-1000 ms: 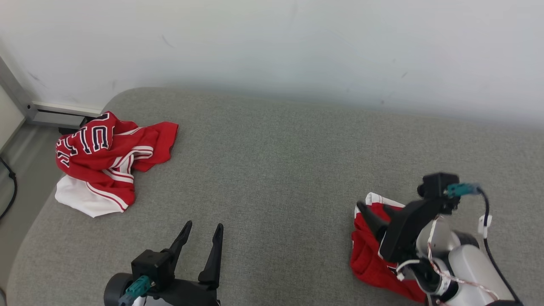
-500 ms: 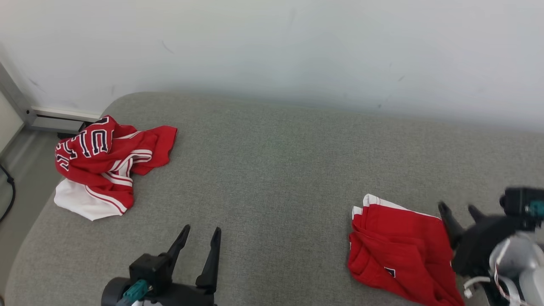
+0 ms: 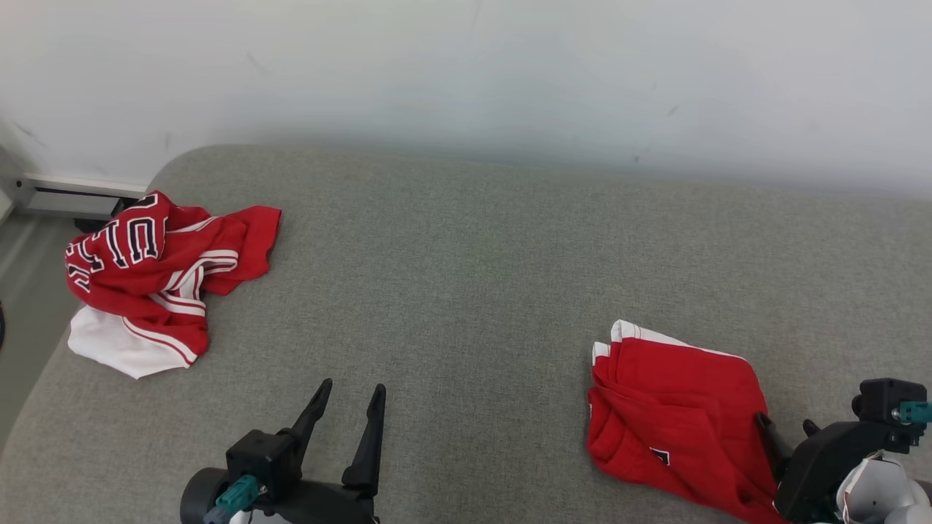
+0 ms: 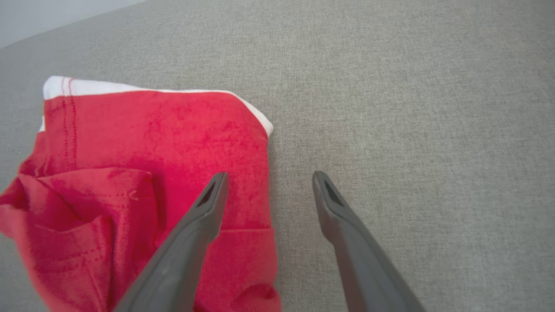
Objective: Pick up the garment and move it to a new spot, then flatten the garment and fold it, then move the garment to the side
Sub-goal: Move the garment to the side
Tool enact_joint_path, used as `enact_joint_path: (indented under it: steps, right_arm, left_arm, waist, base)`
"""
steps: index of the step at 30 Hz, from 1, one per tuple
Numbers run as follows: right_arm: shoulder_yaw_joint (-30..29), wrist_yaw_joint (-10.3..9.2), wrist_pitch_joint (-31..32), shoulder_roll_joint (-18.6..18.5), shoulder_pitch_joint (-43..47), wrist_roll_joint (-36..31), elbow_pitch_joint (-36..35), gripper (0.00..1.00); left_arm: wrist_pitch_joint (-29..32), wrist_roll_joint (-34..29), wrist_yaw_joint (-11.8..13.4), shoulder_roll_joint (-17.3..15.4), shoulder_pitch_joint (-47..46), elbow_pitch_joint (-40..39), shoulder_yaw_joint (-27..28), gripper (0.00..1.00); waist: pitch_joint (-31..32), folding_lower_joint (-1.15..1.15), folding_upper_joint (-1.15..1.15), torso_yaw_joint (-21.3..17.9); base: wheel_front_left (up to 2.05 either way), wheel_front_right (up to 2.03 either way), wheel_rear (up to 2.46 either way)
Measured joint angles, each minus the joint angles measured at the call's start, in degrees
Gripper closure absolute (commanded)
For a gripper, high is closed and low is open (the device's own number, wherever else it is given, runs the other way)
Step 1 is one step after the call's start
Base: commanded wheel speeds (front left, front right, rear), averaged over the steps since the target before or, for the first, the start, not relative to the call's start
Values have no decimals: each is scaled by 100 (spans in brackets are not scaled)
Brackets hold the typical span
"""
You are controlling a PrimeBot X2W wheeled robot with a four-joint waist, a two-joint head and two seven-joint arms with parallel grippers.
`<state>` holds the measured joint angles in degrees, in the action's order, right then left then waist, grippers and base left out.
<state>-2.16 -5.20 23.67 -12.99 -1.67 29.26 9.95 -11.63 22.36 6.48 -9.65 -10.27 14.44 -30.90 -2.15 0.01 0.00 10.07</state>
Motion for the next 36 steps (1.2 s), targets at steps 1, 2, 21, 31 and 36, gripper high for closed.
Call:
enact_joint_path:
  steps: [1,2,21,31,36]
  right_arm:
    - [-7,0,2,-2,-3,0,55,0]
    - [-19,0,4,-8,-1,4,107,0]
    - [-204,-87,339,337,-347,483,824,0]
    - [-235,-132,483,346,-482,479,1051,100]
    - [-120,-134,367,224,-485,222,912,100]
  left_arm:
    - [0,-1,-1,14,-3,0,-13,0]
    - [3,-1,-21,16,-13,0,-38,0]
    - [86,-10,-97,36,-192,76,-120,0]
    - [85,-10,-96,12,-192,100,-92,0]
    - [85,-9,-96,47,-192,157,-105,0]
  waist:
    - [-8,0,0,4]
    - [-16,0,0,12]
    - [-147,0,0,374]
    - [-150,-1,0,435]
    - [-81,-1,0,440]
  base:
    - [0,0,0]
    - [0,0,0]
    - [0,0,0]
    - [0,0,0]
    - [0,0,0]
